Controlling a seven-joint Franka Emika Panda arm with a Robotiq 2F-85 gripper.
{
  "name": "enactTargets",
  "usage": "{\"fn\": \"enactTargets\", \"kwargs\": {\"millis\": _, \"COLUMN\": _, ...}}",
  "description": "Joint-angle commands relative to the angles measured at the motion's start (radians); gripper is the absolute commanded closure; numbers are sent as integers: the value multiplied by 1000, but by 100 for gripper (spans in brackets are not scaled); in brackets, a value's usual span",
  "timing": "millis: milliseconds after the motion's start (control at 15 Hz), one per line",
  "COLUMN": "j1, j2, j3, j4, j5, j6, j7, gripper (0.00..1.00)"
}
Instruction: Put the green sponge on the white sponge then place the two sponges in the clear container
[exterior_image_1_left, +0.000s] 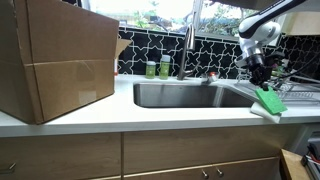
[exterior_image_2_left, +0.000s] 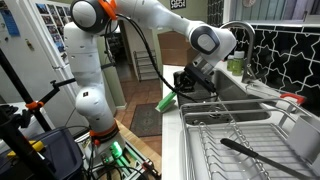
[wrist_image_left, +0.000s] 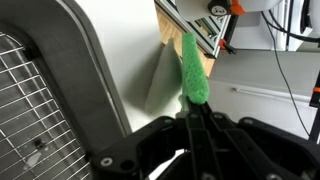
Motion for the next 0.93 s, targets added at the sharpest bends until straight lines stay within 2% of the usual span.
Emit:
{"fn": "enactTargets", "kwargs": {"millis": 0, "j1": -24, "j2": 27, "j3": 5, "j4": 14, "j5": 4, "j6": 67, "j7": 58, "gripper": 96}}
{"fn": "enactTargets", "kwargs": {"millis": 267, "j1": -37, "j2": 25, "j3": 6, "j4": 22, "j5": 7, "j6": 68, "j7": 85, "gripper": 96}}
{"fn": "enactTargets", "kwargs": {"millis": 867, "j1": -31, "j2": -82, "j3": 11, "j4": 54, "j5": 81, "j6": -140, "j7": -57, "gripper": 96}}
